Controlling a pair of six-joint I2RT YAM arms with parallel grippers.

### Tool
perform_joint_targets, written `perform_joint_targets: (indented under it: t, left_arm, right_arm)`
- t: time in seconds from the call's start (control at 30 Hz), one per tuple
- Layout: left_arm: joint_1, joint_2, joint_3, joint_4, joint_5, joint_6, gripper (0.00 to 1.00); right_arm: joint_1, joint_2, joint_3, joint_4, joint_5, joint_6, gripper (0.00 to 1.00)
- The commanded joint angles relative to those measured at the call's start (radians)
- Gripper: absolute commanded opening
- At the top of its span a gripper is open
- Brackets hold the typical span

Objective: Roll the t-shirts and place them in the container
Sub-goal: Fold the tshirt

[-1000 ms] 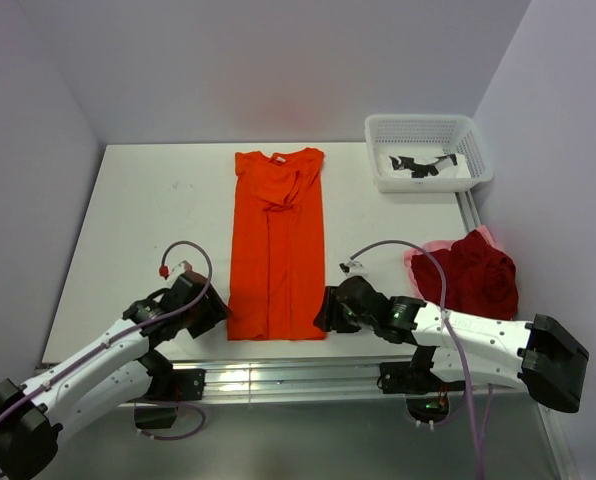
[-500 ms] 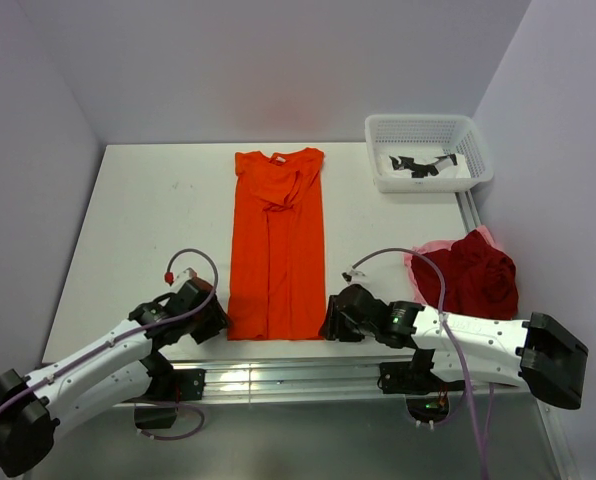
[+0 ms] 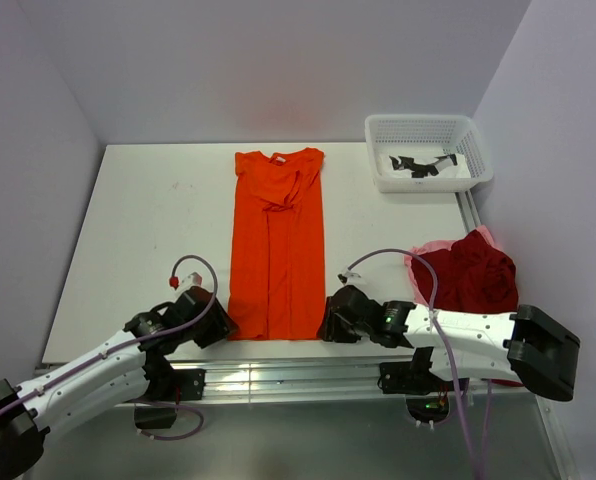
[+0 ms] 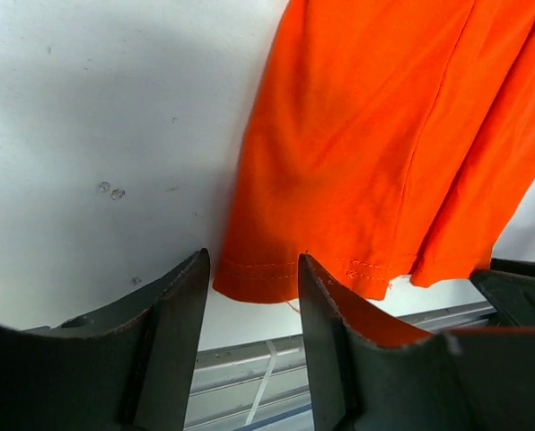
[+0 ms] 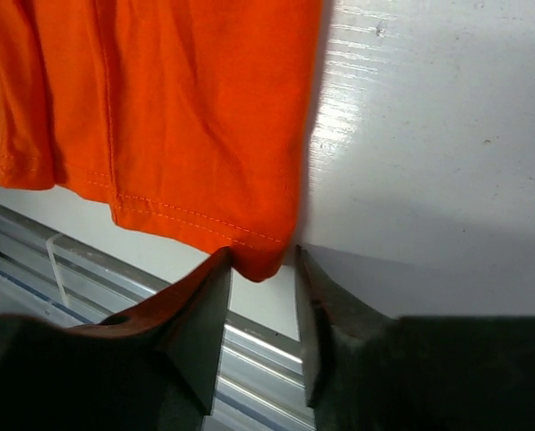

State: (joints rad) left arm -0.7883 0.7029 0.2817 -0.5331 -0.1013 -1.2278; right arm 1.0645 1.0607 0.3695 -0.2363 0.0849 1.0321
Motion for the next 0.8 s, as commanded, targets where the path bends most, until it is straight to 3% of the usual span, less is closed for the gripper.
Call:
perform_joint_targets:
  t: [0.0, 0.43, 0.57, 0.6, 0.77]
  left_arm:
    - [-0.011, -0.006, -0.024, 0.001, 0.006, -0.009, 0.5]
    - [-0.043, 0.004, -0.015, -0.002, 0.002, -0.004, 0.27]
    - [-0.043, 0.032, 0.004, 0.016, 0.014, 0.017, 0.0]
    - [-0.043, 0.035, 0.011, 0.015, 0.018, 0.019, 0.0]
    - [-0.045, 0.044, 0.068, 0.013, 0.044, 0.03, 0.0]
  right_arm:
    - [0.008, 0.033, 0.017, -0.008, 0.016, -0.004, 0.4]
    - [0.011, 0.048, 0.029, -0.017, 0.018, -0.007, 0.26]
    - [0.011, 0.047, 0.037, -0.018, 0.016, -0.017, 0.04]
    - [0.011, 0.044, 0.052, -0.041, 0.018, -0.024, 0.0]
    - [0.011, -0.002, 0.088, -0.092, 0.006, -0.052, 0.0]
